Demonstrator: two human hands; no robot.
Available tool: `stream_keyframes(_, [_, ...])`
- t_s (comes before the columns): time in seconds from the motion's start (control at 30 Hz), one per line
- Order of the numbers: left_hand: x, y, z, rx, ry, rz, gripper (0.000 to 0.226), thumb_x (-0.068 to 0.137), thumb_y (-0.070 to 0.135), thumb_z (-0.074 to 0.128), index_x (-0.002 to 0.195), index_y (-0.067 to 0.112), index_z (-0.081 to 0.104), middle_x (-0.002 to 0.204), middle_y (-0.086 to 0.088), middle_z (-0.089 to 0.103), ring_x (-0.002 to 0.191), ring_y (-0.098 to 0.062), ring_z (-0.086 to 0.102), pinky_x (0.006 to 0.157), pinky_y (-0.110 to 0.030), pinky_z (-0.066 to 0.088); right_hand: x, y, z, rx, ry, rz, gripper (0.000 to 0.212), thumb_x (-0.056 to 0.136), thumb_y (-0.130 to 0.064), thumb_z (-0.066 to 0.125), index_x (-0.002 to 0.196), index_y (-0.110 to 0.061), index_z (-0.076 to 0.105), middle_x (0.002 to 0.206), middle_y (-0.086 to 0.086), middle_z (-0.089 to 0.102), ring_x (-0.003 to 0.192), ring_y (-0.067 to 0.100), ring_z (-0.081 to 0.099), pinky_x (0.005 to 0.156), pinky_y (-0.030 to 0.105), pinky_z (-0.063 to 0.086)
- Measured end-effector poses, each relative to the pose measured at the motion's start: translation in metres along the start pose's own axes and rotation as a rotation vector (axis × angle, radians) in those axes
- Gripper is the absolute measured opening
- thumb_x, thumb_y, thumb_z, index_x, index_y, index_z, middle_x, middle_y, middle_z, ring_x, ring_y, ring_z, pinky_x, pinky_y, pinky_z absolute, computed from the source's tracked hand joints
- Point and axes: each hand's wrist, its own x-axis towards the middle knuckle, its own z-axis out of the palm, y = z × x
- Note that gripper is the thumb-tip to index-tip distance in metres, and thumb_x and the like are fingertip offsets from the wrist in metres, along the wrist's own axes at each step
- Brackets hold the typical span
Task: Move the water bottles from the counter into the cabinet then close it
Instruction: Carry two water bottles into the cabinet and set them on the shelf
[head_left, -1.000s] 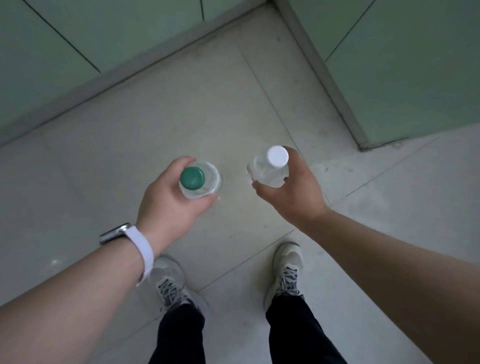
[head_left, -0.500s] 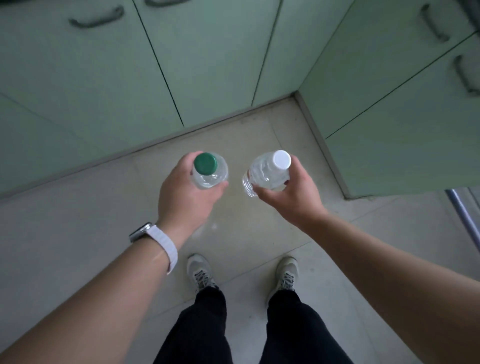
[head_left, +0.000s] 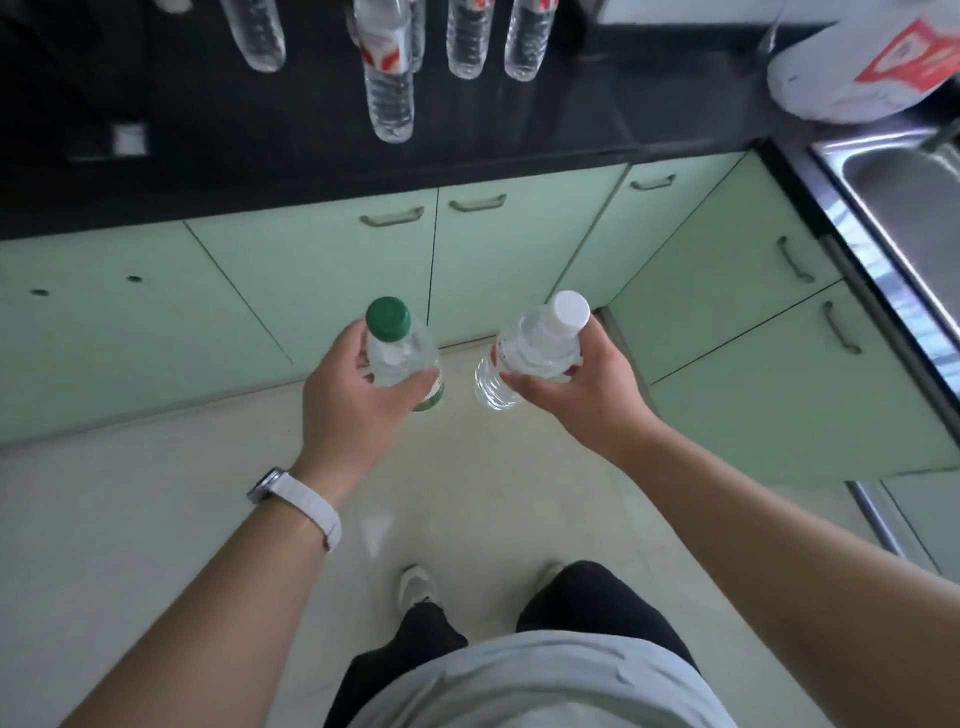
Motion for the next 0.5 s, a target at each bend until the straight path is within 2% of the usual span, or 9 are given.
stream_keyframes(0.2, [0.023,0.024,-0.037,-0.060,0.104,-0.004,0.047,0.073,0.031,0.088,0.113,0.038,0.064,0.104,0.032,0.067,0.104,0.007,0.061,0.089,-0.031,0.056,0.023,-0.044,0.015,0.041,-0.080,-0.059,0.069,0.069,-0.038,0.086,0.128,-0.031,0.051,0.110,-0.014,0.066,0.099,0.008,0.065,0.091,0.039,0.054])
stream_keyframes(0.4, [0.051,0.041,-0.055,-0.062,0.222,-0.065,0.041,0.073,0.027,0.089,0.106,0.036,0.066,0.103,0.027,0.070,0.103,0.004,0.062,0.091,-0.038,0.057,0.069,-0.078,0.037,0.142,-0.256,-0.119,0.063,0.069,-0.035,0.085,0.122,-0.034,0.052,0.104,-0.014,0.068,0.091,0.004,0.067,0.087,0.040,0.057])
stream_keyframes(0.5, [0.068,0.048,-0.063,-0.029,0.299,-0.109,0.040,0.072,0.028,0.090,0.104,0.034,0.067,0.102,0.022,0.071,0.104,0.000,0.064,0.088,-0.036,0.058,0.100,-0.097,0.047,0.211,-0.352,-0.161,0.058,0.069,-0.030,0.086,0.117,-0.036,0.054,0.100,-0.017,0.068,0.089,0.002,0.068,0.085,0.033,0.057])
